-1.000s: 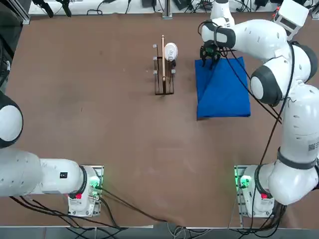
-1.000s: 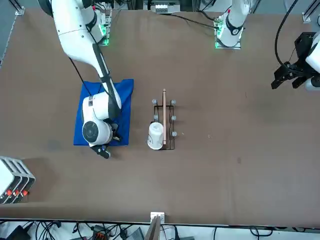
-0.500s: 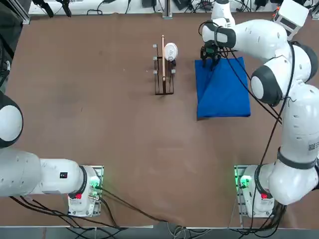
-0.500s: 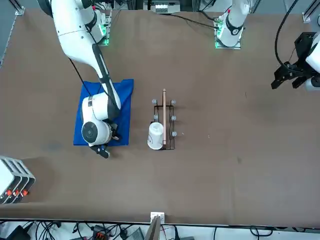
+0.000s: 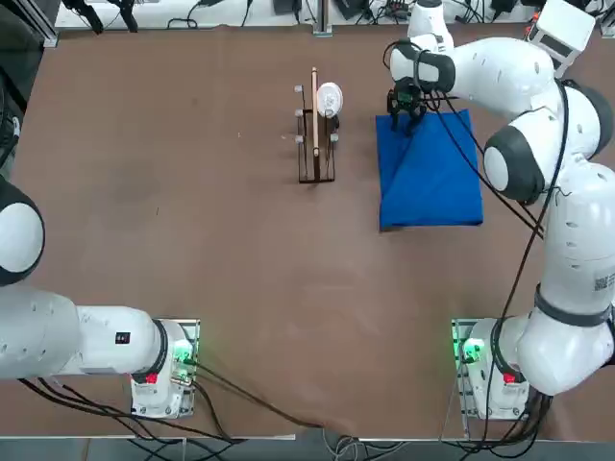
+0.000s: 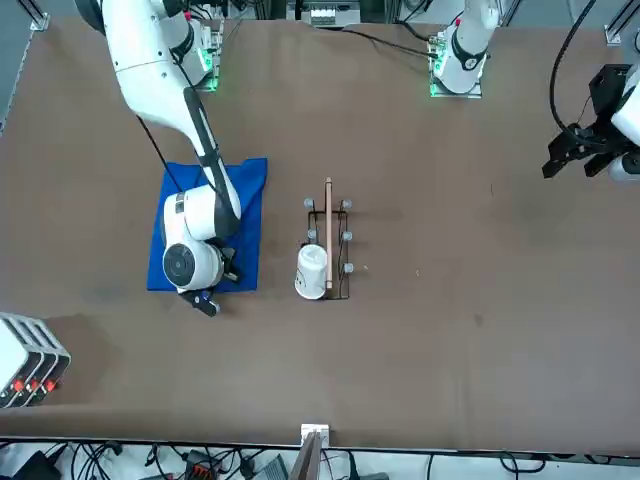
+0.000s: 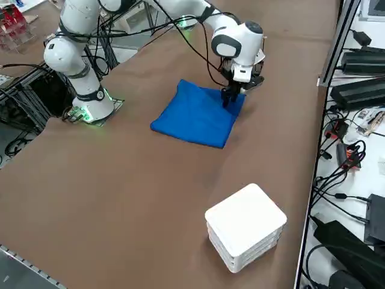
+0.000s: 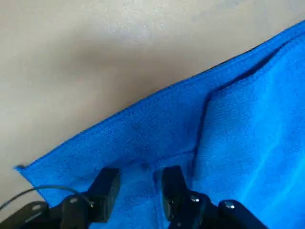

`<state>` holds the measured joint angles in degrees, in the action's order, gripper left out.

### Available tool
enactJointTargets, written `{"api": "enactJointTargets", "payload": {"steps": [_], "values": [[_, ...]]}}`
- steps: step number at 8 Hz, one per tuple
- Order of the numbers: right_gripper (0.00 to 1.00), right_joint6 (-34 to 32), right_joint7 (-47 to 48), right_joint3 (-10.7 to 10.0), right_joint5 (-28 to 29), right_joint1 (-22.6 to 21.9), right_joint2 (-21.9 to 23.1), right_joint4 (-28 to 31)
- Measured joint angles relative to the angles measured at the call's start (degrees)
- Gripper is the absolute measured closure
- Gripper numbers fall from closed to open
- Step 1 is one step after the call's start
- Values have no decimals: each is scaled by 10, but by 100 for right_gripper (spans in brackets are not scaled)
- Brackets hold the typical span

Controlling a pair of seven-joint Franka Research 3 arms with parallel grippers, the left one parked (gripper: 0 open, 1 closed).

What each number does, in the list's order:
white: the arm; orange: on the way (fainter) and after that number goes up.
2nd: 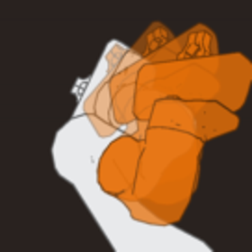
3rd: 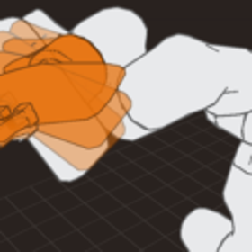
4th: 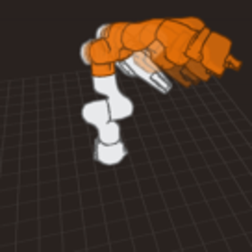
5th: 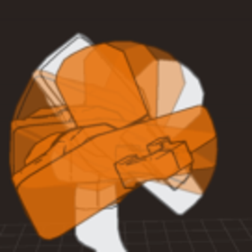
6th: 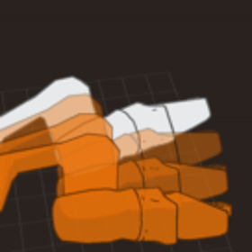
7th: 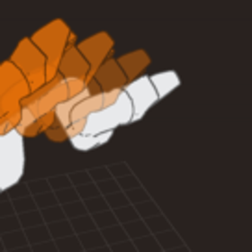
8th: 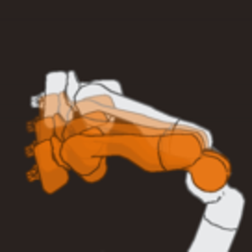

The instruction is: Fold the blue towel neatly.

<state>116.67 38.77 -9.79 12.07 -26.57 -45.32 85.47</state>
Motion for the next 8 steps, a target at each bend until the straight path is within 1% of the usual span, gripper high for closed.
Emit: {"api": "enactJointTargets", "payload": {"steps": [3, 8], "values": [[44, -13, 0, -2, 0, 2, 2, 0], [45, -18, 0, -2, 0, 7, 1, 1]]}}
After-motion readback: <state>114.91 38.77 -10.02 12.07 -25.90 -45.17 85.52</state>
